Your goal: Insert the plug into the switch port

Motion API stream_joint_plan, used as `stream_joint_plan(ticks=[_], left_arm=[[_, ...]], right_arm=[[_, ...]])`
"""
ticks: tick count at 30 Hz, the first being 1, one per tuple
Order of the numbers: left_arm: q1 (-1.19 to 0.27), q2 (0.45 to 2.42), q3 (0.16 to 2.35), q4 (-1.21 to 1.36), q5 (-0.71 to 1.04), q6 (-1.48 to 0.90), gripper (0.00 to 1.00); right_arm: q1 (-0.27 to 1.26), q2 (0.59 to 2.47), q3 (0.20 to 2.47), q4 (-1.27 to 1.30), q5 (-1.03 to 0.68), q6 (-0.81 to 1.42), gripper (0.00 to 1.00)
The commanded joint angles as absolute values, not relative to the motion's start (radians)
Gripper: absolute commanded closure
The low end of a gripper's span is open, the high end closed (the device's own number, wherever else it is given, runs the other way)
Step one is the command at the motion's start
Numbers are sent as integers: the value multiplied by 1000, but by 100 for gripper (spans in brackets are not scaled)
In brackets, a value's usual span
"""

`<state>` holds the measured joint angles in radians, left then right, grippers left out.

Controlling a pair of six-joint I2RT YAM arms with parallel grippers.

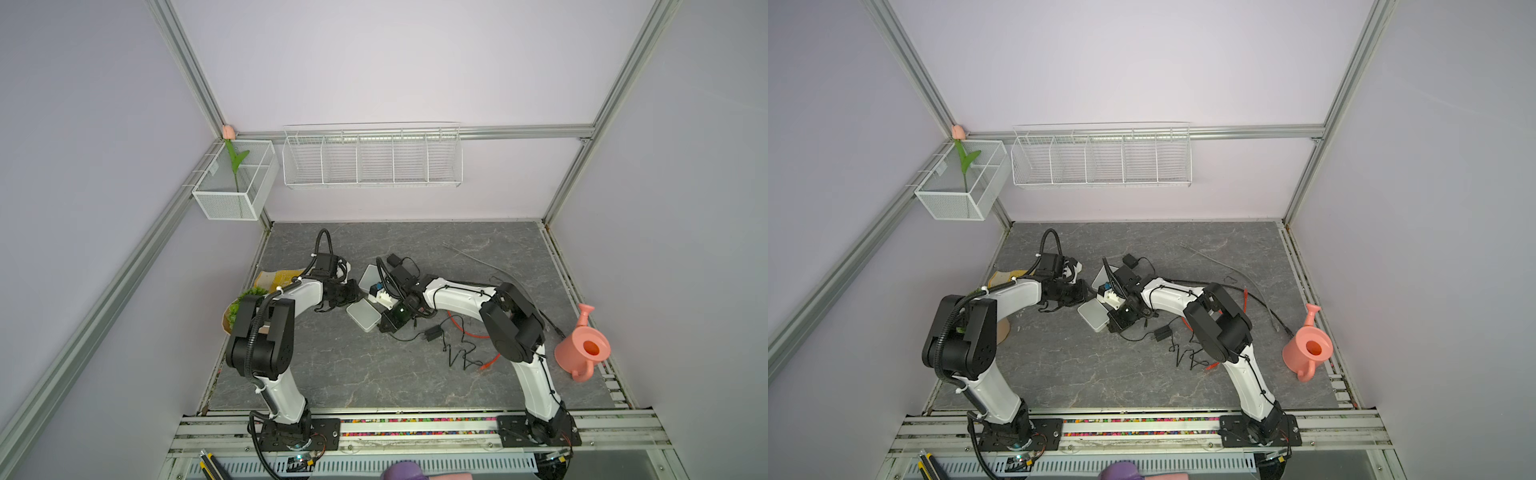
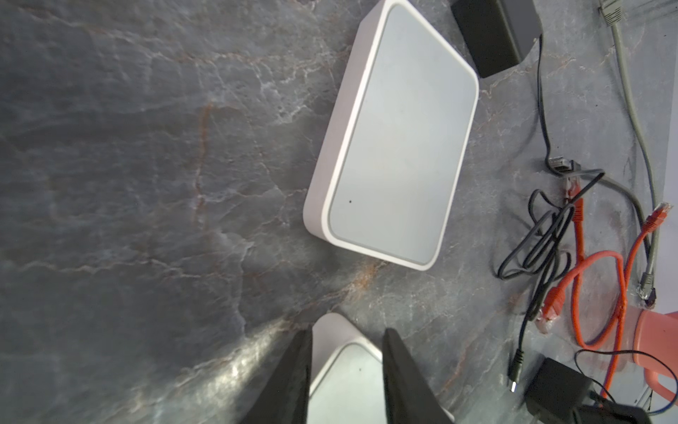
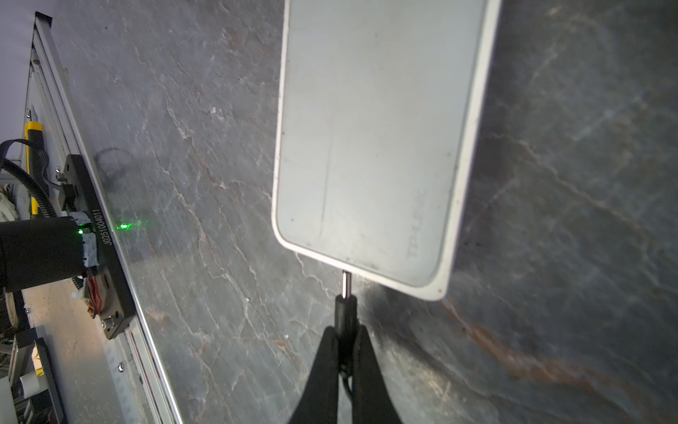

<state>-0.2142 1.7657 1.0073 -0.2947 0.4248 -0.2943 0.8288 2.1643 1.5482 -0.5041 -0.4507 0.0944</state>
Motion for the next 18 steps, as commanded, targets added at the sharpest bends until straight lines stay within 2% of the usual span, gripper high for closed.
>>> stream_joint_plan(ticks=[1, 18], left_arm=[[-212, 1779, 996, -282, 444, -275, 65], [-206, 1788, 992, -304, 446, -254, 65]], right_arm=[[826, 2193, 1566, -521, -475, 103, 93], [815, 2191, 1560, -520, -452, 101, 93]])
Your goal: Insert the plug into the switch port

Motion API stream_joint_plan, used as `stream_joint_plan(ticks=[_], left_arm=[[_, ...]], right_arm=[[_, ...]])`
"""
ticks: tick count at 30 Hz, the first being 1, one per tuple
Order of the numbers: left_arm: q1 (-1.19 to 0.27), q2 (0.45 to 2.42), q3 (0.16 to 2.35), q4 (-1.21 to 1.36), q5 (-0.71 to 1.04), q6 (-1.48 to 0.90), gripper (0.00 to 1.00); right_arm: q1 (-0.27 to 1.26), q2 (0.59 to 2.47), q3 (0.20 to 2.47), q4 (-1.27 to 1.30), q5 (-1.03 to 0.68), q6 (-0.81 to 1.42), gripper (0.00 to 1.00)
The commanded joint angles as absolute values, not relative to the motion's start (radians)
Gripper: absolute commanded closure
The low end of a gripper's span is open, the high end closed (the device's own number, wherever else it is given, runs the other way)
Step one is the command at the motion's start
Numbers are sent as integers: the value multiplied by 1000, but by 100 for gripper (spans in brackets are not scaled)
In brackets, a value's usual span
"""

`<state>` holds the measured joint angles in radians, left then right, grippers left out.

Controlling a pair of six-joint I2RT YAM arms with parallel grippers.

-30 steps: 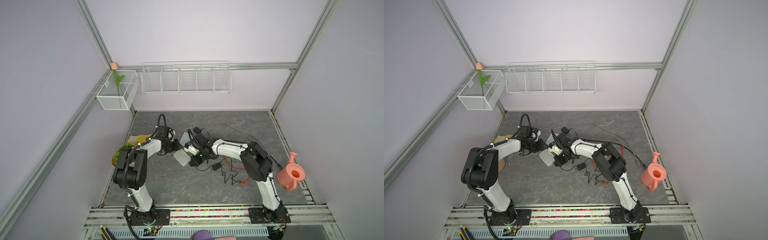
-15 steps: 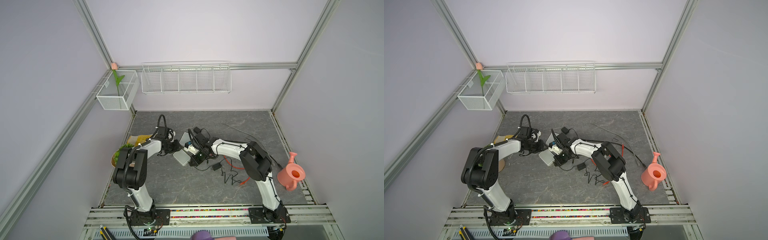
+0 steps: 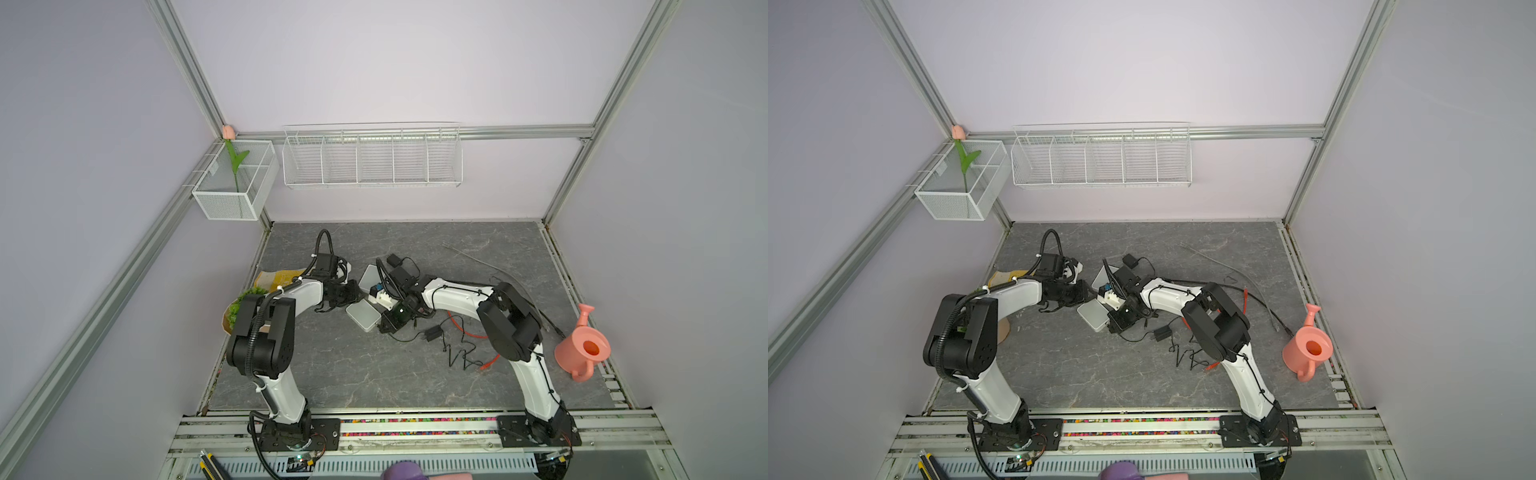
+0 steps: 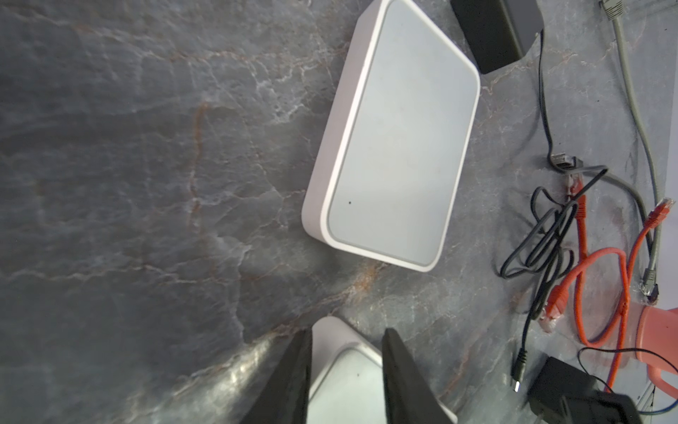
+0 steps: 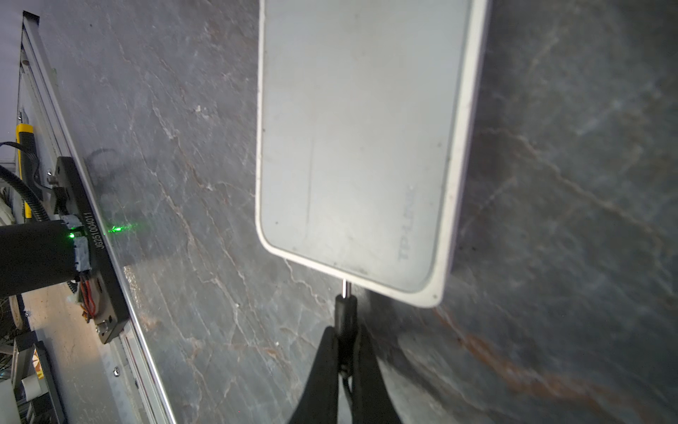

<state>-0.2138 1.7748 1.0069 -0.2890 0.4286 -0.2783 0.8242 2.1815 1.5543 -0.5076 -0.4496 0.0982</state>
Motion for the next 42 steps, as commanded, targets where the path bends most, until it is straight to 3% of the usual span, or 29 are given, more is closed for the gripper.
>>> stream_joint_plan(ticks=[1, 42], left_arm=[[-206, 1787, 990, -303, 446, -255, 65], [-210, 1797, 956, -301, 463, -244, 65]], right_arm=[[813, 2192, 1560, -521, -450, 101, 93], [824, 2218, 1626, -510, -466, 104, 94]])
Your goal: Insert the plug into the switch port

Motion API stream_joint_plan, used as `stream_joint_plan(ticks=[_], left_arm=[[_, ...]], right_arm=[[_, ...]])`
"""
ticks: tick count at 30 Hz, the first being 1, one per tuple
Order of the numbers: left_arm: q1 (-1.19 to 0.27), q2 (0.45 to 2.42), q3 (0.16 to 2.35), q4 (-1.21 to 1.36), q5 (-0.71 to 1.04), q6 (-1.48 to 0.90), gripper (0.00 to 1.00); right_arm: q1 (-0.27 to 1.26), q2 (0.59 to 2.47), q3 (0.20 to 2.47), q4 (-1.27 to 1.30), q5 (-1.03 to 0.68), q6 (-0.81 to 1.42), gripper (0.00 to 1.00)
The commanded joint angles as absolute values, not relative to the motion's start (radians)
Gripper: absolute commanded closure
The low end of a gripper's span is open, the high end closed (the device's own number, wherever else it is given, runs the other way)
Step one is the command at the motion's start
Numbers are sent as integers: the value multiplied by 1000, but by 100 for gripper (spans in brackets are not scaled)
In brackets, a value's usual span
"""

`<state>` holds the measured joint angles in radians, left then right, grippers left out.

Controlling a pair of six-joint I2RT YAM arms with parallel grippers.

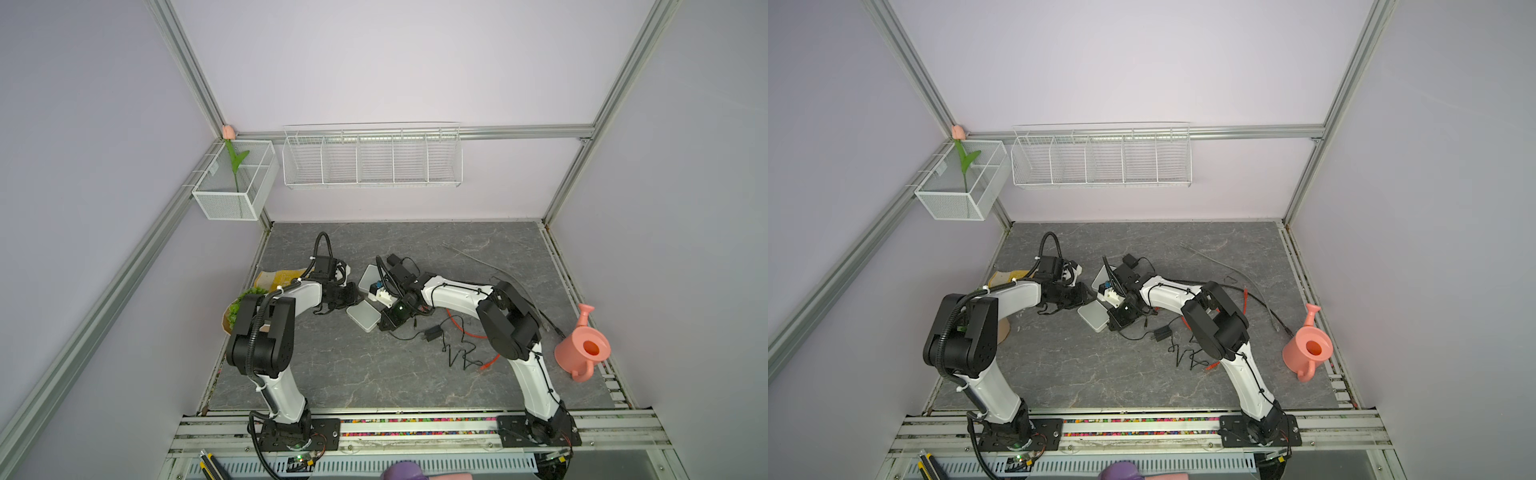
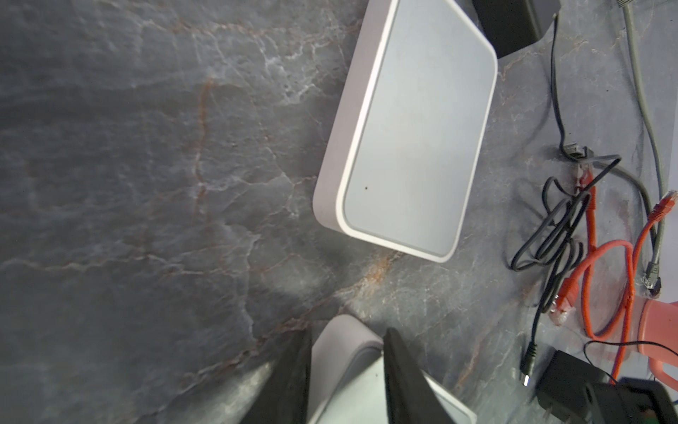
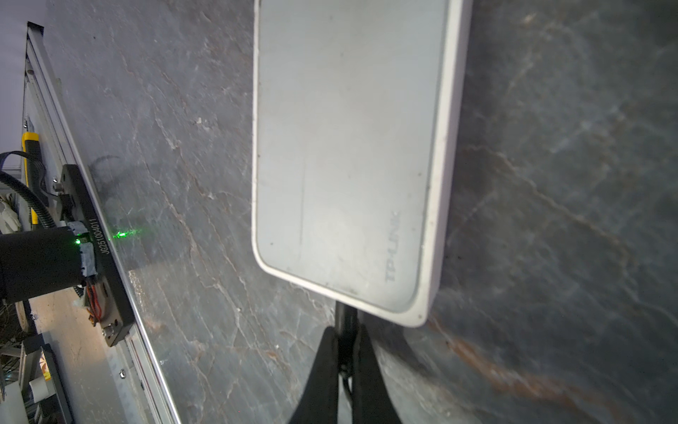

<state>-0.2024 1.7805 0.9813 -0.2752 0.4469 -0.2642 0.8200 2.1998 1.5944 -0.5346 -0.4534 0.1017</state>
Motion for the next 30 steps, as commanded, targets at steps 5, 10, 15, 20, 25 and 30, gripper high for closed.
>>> stream_joint_plan(ticks=[5, 10, 15, 20, 25, 30], left_arm=[[-222, 1794, 956, -299, 469, -246, 66], [-235, 1793, 943, -294, 468, -250, 66], [-245, 1788, 930, -288, 472, -251, 66], [-264, 1793, 915, -279, 476, -252, 67], [-267, 1791, 901, -275, 481, -251, 68], [-268, 1778, 891, -275, 493, -249, 68]], right_arm=[[824, 2235, 1637, -514, -463, 105, 93], [824, 2238, 1650, -509, -460, 109, 93], [822, 2253, 1679, -518, -459, 109, 93], [821, 2273, 1703, -524, -457, 109, 93], [816, 2287, 1721, -526, -458, 111, 93], [815, 2290, 1734, -527, -457, 113, 93]])
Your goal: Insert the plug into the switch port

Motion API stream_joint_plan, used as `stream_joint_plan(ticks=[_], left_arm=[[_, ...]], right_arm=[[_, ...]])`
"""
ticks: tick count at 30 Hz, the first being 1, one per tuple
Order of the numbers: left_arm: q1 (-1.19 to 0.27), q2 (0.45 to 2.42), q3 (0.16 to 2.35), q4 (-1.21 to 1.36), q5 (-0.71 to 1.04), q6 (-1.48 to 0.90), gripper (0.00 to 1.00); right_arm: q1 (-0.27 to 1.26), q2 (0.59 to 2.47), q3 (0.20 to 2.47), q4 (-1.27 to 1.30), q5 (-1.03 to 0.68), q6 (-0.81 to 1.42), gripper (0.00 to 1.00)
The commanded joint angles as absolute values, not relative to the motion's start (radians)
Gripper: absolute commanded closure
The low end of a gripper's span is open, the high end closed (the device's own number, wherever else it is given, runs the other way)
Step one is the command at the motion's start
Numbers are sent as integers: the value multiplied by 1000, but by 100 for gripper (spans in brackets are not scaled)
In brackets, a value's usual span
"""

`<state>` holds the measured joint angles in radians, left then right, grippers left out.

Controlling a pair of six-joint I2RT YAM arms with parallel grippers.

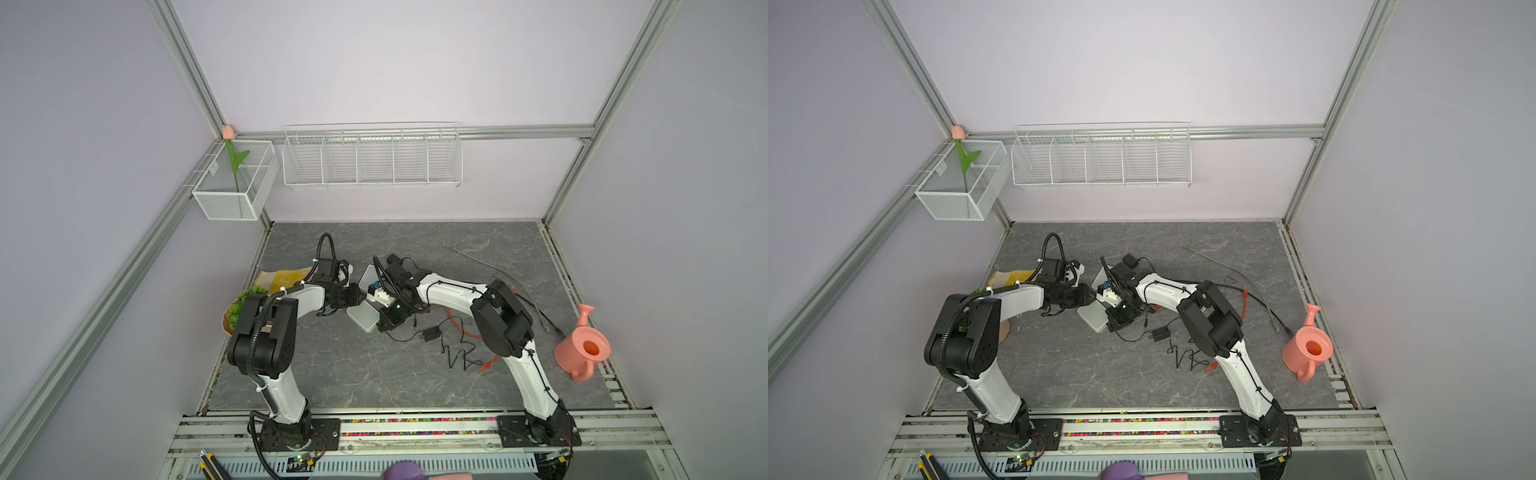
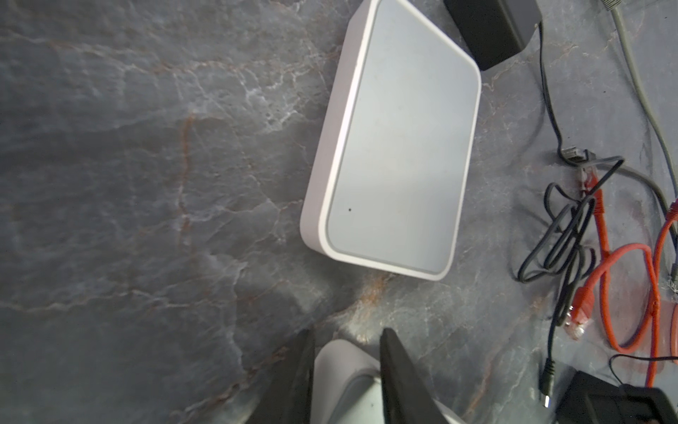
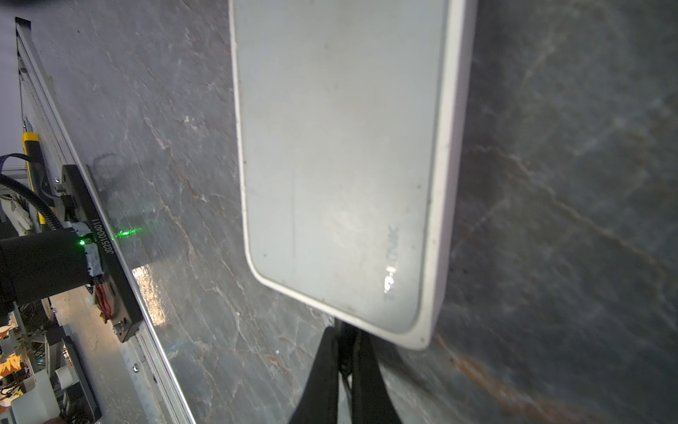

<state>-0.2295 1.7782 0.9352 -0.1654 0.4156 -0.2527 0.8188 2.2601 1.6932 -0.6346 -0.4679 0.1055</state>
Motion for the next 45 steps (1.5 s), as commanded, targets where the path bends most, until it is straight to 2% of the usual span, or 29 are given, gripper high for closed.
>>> stream_joint_plan(ticks=[1, 45], left_arm=[[-269, 1778, 889, -273, 496, -248, 69], [-330, 1784, 845, -235, 587, -236, 70]], right_arm=[[813, 2293, 1738, -528, -457, 114, 93], [772, 2472, 2038, -677, -494, 67, 94]])
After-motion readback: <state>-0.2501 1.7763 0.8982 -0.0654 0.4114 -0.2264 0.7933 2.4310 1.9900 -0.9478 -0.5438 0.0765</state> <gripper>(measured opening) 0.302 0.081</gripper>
